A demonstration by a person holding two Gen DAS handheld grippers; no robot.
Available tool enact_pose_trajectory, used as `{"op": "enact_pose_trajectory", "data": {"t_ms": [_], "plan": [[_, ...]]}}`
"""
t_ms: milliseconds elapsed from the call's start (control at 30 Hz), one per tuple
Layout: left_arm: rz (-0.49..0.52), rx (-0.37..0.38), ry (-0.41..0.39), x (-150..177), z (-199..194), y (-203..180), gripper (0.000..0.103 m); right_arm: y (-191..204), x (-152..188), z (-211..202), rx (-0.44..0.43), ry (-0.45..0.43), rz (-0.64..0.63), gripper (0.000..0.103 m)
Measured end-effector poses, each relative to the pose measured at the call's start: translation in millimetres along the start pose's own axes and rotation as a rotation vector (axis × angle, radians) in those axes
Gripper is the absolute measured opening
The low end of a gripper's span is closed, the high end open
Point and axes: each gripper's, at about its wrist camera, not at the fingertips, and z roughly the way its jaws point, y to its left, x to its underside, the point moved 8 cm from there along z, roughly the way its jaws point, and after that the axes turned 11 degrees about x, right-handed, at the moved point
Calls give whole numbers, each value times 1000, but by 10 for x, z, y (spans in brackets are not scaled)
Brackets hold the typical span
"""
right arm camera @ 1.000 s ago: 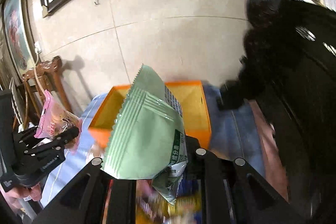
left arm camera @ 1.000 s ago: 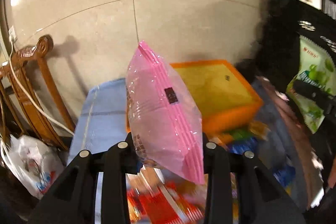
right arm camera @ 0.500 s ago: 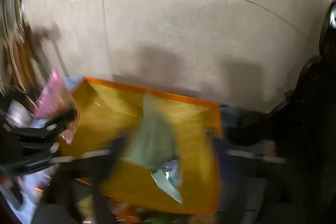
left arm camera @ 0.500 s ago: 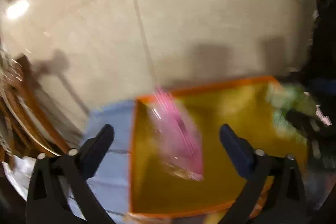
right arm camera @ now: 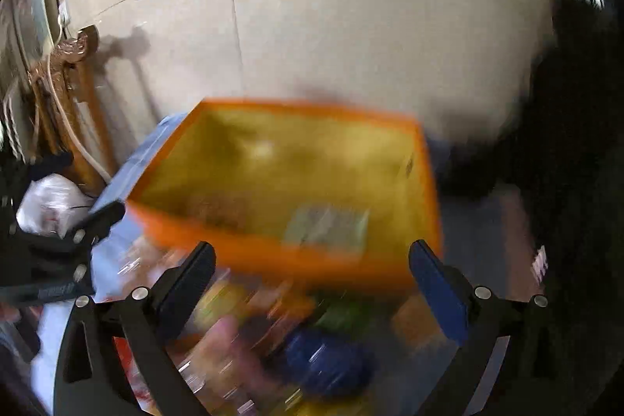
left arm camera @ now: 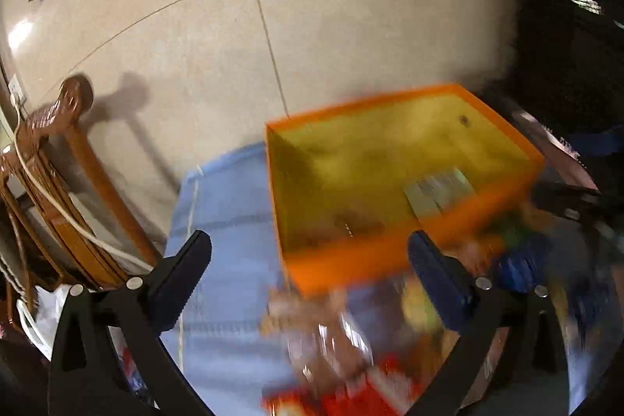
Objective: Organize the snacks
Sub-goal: 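Drop the pink bag into the orange box while the right tool drops the green bag, then grasp the red checkered snack with the left tool while the right tool grasps the pink cookie bag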
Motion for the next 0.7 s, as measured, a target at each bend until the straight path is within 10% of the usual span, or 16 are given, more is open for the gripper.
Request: {"op": "enact_pose_trajectory", "data": {"t_ms": [267,700], "plan": [[173,89,97,1359,-245,-337,99,379,1023,296,2,239,134,99],[242,215,74,1506,261,-676,99,561,1196,797,70,338,196,99]]}}
